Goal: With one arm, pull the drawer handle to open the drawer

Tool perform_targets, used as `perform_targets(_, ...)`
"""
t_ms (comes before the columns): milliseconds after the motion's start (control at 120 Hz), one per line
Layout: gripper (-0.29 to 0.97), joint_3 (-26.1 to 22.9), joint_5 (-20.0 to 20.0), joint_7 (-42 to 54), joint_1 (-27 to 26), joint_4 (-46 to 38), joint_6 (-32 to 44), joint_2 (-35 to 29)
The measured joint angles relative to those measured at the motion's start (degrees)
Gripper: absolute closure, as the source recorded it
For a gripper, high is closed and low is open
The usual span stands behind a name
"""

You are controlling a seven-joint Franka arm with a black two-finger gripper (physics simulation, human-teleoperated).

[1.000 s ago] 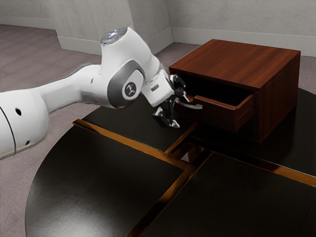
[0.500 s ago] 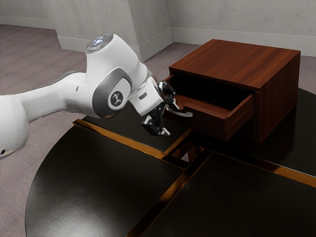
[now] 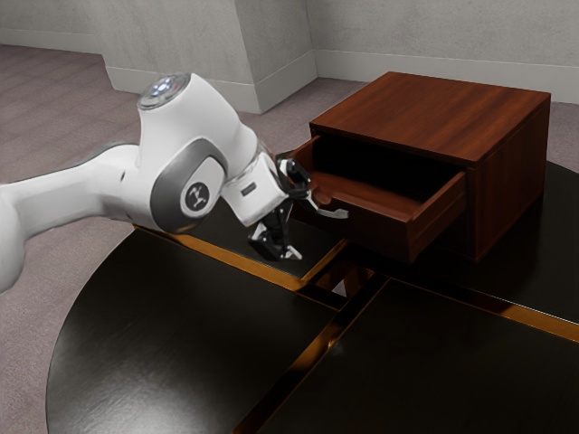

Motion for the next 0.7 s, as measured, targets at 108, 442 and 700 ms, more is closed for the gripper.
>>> perform_targets(108,0.04,-2.82,0.31,-0.46,2.65,2.62,-1.26,-7.89)
perform_targets(442,0.01,-22.98,9.59,-29.59,-0.77,8.95,-32.77,-14.32)
perform_targets(700,0.00,-22.44,11.71,-52.15,0.60,16.19,-45.33,-11.23)
